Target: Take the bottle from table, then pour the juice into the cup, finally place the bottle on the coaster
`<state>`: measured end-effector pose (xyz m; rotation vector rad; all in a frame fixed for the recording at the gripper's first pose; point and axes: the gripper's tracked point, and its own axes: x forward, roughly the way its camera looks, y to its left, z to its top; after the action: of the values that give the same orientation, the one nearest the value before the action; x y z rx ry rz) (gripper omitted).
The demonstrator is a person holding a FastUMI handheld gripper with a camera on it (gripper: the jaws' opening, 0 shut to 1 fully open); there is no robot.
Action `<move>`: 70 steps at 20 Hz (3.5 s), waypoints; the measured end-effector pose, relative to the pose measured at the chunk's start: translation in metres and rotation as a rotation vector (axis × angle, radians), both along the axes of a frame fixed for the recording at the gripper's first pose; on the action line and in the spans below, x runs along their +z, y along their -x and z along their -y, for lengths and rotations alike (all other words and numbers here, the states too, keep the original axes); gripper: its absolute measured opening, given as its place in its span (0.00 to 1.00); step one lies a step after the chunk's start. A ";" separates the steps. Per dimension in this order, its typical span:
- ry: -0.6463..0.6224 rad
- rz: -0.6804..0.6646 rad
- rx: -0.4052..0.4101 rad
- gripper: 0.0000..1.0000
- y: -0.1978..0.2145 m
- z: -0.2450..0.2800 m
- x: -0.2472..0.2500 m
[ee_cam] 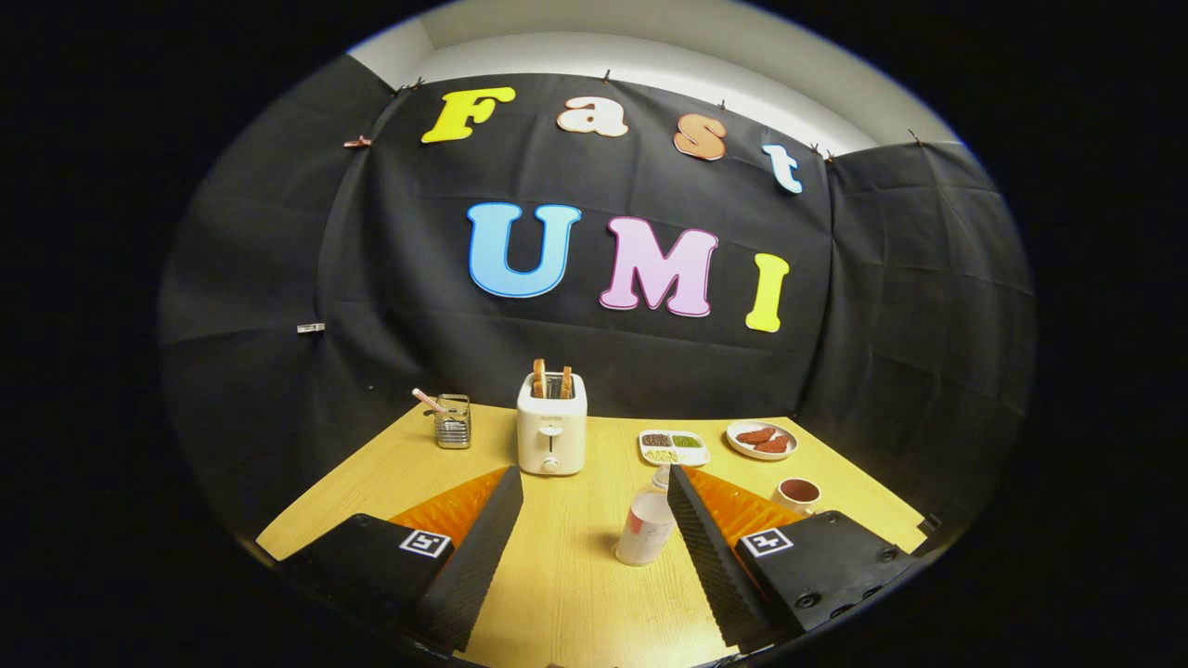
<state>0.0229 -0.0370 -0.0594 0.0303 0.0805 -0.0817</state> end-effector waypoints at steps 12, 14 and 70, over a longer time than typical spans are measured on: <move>-0.056 -0.037 -0.094 0.97 -0.036 0.042 -0.062; -0.045 -0.050 -0.096 0.97 -0.044 0.046 -0.075; -0.163 -0.109 -0.054 0.73 -0.125 0.142 -0.075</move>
<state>0.1475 -0.1787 -0.1348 0.1909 0.1948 -0.1307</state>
